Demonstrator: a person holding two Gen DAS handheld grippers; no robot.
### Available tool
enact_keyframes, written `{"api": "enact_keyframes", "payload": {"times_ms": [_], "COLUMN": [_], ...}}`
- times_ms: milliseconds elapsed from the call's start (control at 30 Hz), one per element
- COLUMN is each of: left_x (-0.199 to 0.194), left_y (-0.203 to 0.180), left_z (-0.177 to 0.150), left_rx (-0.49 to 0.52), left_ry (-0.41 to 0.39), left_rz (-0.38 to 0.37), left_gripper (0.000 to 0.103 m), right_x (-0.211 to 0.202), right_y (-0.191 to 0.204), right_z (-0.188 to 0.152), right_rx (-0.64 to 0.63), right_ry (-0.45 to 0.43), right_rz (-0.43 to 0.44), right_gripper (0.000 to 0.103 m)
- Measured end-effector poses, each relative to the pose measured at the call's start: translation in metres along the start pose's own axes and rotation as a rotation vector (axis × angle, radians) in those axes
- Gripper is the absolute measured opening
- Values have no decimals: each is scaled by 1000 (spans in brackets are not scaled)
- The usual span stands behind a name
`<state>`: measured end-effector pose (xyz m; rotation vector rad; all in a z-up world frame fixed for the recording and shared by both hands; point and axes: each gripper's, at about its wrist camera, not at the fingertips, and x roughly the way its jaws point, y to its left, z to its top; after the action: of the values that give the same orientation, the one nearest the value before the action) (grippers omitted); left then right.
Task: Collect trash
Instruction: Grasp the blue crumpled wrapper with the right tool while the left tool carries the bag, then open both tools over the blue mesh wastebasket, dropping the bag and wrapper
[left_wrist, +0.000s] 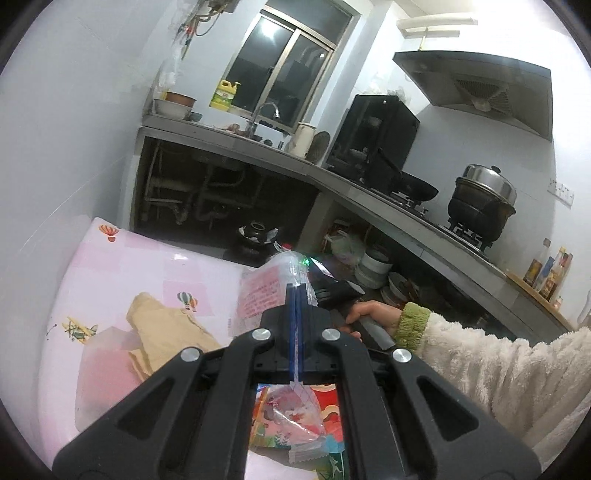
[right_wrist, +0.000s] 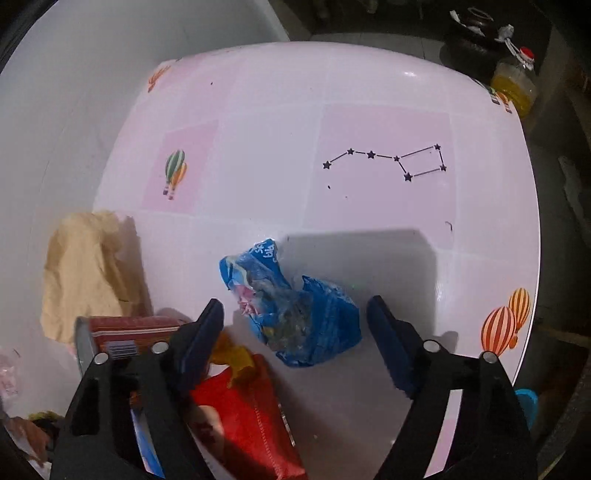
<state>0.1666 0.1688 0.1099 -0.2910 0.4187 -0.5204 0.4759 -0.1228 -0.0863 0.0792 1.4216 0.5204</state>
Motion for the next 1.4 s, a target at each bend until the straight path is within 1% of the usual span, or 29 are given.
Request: {"api": "enact_keyframes", "payload": {"times_ms": [33,67,167,233,333,400,433,533,567,633,700,733,767,833,900,933,967,1000,1067,1167,1200,1300,1367,1400], "left_x": [1,2,6,8,10,13,14,22,25,36,46,56,61,80,103,112,123,138,160,197,212,245,274,283], "left_y": [0,-2,-6,-11,-22,-33,-39,-59,-67,-88,-105,-120,-128,-151,-176,-185,-196,-212,-232,-266,-281,-313,-337,-343], "left_z": [0,0,0,0,1,1,2,3,3,4,2,1,-1,-6,-11,-14,-19,-24,-35,-60,-71,-97,-120,-128], "left_rx": [1,3,1,3,6,13,18,38,51,83,103,120,129,150,165,171,177,187,187,176,177,192,208,209], "left_ry": [0,1,4,5,6,10,13,24,29,43,56,72,82,120,174,194,218,256,314,427,475,572,660,695], "left_rz": [-2,-5,-14,-20,-41,-62,-74,-119,-133,-180,-223,-255,-271,-310,-344,-355,-363,-370,-374,-396,-399,-389,-362,-363], "left_gripper": [0,0,0,0,0,0,0,0,0,0,0,0,0,0,0,0,0,0,0,0,0,0,0,0], "right_x": [0,1,2,-1,-16,-35,-49,-85,-105,-129,-153,-162,-170,-178,-184,-181,-180,-178,-172,-158,-152,-134,-121,-113], "right_y": [1,2,-1,-7,-13,-20,-24,-32,-40,-51,-66,-74,-85,-103,-128,-136,-148,-160,-177,-203,-210,-230,-241,-246], "right_z": [0,0,-1,-2,-11,-21,-30,-56,-75,-102,-142,-160,-185,-222,-269,-284,-307,-330,-364,-417,-434,-474,-492,-503], "right_rx": [-8,-8,15,25,54,78,90,120,143,176,227,253,291,353,442,475,525,575,656,789,832,941,1000,1030], "right_ry": [0,-3,-8,-21,-71,-128,-171,-283,-341,-408,-483,-509,-534,-566,-598,-607,-618,-627,-638,-650,-653,-659,-658,-657], "right_rz": [0,-2,27,35,62,82,93,90,83,73,55,50,42,24,8,5,5,6,6,16,23,42,41,41], "right_gripper": [66,57,44,41,39,38,38,38,38,38,38,38,38,38,38,38,38,38,38,38,38,38,38,38]}}
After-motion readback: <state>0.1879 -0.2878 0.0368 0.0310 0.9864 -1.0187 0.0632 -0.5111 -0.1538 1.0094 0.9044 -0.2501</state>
